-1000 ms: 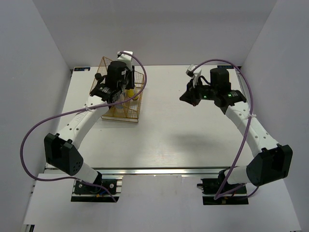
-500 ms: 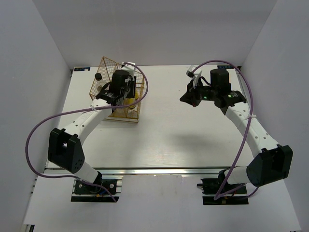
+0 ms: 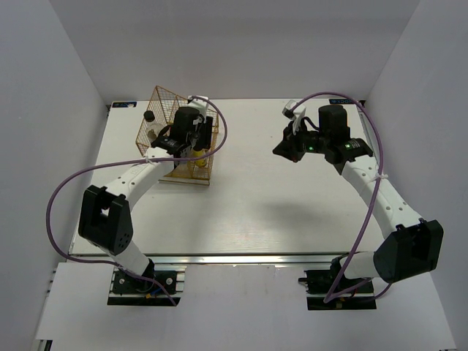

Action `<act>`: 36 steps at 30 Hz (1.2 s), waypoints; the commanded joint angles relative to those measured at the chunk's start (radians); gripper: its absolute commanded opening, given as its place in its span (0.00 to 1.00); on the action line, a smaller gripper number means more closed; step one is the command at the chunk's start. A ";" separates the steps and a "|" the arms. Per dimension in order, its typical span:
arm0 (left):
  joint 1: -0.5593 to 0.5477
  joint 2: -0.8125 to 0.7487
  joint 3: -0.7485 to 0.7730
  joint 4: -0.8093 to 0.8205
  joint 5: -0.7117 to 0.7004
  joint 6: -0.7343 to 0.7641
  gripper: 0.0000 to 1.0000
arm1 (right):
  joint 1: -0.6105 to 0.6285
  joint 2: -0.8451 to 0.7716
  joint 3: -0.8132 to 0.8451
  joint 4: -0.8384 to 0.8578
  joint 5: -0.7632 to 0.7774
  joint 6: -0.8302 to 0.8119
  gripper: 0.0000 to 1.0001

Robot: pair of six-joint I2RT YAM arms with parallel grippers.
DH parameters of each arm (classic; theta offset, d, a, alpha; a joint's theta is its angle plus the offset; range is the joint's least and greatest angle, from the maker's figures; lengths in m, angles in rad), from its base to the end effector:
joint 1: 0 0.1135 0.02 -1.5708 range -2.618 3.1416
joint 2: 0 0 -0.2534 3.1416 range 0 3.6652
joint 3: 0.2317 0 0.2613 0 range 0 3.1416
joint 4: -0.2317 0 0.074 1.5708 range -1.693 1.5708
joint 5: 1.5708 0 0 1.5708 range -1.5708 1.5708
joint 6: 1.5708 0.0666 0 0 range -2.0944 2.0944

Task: Organize the condiment bottles

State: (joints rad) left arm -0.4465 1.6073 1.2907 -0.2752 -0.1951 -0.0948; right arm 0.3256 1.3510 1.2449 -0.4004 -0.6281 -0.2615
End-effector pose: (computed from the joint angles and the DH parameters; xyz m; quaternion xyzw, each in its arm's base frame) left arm 0.3711 -0.1633 0.2668 0.1086 0.8728 -0.0423 0.4739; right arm 0.3057 0.1445 0.3315 -0.3872 0.7392 0.2815 0.4738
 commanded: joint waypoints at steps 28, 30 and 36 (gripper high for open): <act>0.005 -0.576 -0.122 0.071 0.344 -0.204 0.98 | -0.025 -0.142 0.019 0.037 0.361 0.340 0.89; 0.005 -0.624 -0.181 0.056 0.344 -0.221 0.98 | -0.025 -0.164 0.021 0.023 0.407 0.341 0.89; 0.005 -0.738 -0.255 0.056 0.335 -0.263 0.98 | -0.026 -0.191 0.050 -0.031 0.432 0.318 0.89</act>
State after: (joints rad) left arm -0.4461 0.8921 1.0542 -0.2134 0.1207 -0.3164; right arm 0.3031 1.1759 1.2552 -0.4145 -0.2466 0.0456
